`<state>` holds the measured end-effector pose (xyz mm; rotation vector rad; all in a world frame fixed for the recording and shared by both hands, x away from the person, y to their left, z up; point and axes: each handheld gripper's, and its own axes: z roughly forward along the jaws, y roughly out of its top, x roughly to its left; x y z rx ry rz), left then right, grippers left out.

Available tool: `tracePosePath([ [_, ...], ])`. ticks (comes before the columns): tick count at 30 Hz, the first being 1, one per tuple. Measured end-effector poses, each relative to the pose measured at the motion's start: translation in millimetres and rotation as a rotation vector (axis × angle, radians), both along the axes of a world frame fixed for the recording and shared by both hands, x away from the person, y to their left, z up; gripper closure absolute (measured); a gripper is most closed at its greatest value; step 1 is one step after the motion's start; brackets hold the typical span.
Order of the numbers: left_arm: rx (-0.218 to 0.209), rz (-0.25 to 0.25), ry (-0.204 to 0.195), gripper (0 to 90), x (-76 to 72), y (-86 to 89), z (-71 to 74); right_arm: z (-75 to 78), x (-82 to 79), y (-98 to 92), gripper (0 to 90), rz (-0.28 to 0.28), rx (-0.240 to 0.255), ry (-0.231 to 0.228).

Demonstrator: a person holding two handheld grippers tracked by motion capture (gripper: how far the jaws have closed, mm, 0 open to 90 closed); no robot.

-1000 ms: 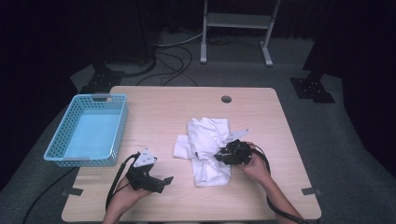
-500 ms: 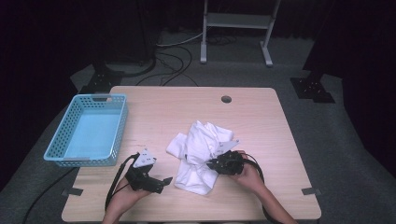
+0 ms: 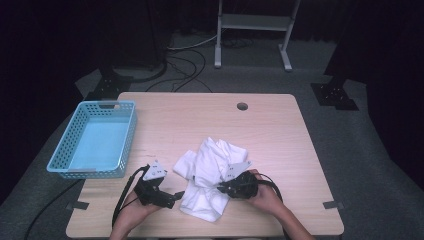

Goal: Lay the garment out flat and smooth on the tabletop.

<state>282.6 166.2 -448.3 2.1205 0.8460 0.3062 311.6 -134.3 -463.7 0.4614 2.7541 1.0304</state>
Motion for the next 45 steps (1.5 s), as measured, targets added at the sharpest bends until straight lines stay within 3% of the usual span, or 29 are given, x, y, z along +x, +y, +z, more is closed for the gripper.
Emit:
tracePosePath([
  [11,0.0,0.001,0.0,2.6,-0.6,0.4,0.6,0.7,-23.1,1.4,81.2,0.128,-0.004,0.019],
  [19,-0.003,-0.001,-0.002,2.6,-1.8,-0.3,1.6,7.4,-27.7,-7.2,78.9,0.142,-0.063,0.021],
  [22,-0.004,0.0,-0.005,2.6,-2.2,0.2,2.5,14.8,-24.4,-17.3,67.3,0.109,-0.024,0.042],
  [25,-0.003,-0.003,-0.006,2.6,-2.1,-0.4,2.9,27.7,-21.3,-22.2,52.6,0.08,0.04,0.032],
  [28,-0.002,-0.008,-0.005,2.6,-2.2,-1.7,2.5,38.8,-17.2,-15.9,41.3,0.085,0.092,0.033],
  [32,-0.004,-0.01,-0.006,2.6,-2.5,-2.1,2.9,42.5,-11.3,2.4,34.4,0.092,0.092,0.012],
  [35,-0.005,-0.006,-0.008,2.6,-2.5,-0.7,3.8,39.0,-3.8,17.5,34.1,0.089,0.088,0.019],
  [39,-0.008,-0.007,-0.008,2.6,-2.4,-0.1,3.3,28.5,2.8,34.9,36.9,0.086,0.031,0.01],
  [43,-0.008,-0.011,-0.005,2.6,-2.0,-1.1,2.2,20.6,5.7,39.9,51.0,0.058,0.004,0.002],
  [45,-0.006,-0.015,-0.005,2.6,-1.9,-2.0,1.7,20.3,4.7,38.0,65.7,0.036,0.005,-0.002],
])
